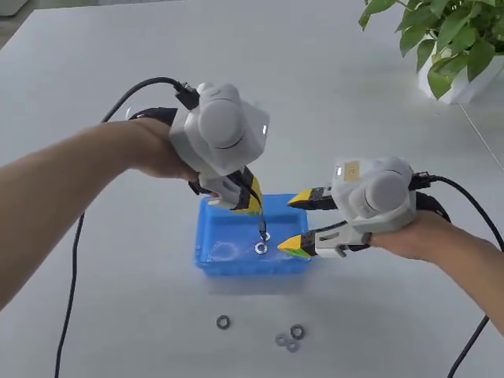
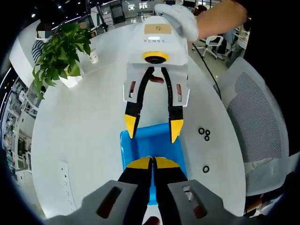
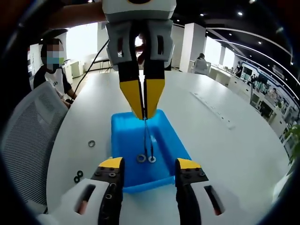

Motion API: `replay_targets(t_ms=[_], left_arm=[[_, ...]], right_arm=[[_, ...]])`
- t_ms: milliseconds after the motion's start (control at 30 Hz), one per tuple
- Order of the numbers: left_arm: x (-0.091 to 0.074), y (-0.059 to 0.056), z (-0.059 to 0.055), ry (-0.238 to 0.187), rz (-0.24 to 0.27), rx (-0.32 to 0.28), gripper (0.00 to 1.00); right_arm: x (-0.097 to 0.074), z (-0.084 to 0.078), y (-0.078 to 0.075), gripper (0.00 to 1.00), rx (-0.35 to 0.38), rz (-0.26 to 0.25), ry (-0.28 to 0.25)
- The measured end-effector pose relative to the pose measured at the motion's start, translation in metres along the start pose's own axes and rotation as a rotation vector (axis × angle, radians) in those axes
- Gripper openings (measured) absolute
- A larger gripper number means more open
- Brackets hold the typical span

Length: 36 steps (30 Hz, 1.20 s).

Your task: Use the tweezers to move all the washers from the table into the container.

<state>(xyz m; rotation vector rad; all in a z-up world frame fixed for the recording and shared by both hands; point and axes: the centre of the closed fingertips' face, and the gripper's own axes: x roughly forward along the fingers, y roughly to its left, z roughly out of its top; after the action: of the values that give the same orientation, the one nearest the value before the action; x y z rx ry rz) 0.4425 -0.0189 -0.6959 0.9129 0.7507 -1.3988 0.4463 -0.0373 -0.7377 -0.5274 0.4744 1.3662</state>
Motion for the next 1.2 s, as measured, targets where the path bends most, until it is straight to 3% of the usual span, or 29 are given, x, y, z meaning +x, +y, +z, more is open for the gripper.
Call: replay_targets(t_ms=[233,733,1033,1200], left_arm=[[0.0,0.002,-0.001,0.006,0.001,0.003,0.04],[-0.004,0.0,0.003,0.011,0.0,0.014,0.04],[-0.013,-0.004,0.008,0.017,0.002,0.017,0.04],[-0.019,-0.007,0.012,0.018,0.005,0.018,0.04]], right_arm=[[-0.021,-0.008,0.007,0.58,0.043,-0.033,0.005],[-0.052,-0.029,0.024,0.6,0.101,-0.085,0.021],[-0.069,-0.029,0.029,0.65,0.123,-0.119,0.002],[-0.074,-0.026,0.033,0.77,0.136,-0.131,-0.023]])
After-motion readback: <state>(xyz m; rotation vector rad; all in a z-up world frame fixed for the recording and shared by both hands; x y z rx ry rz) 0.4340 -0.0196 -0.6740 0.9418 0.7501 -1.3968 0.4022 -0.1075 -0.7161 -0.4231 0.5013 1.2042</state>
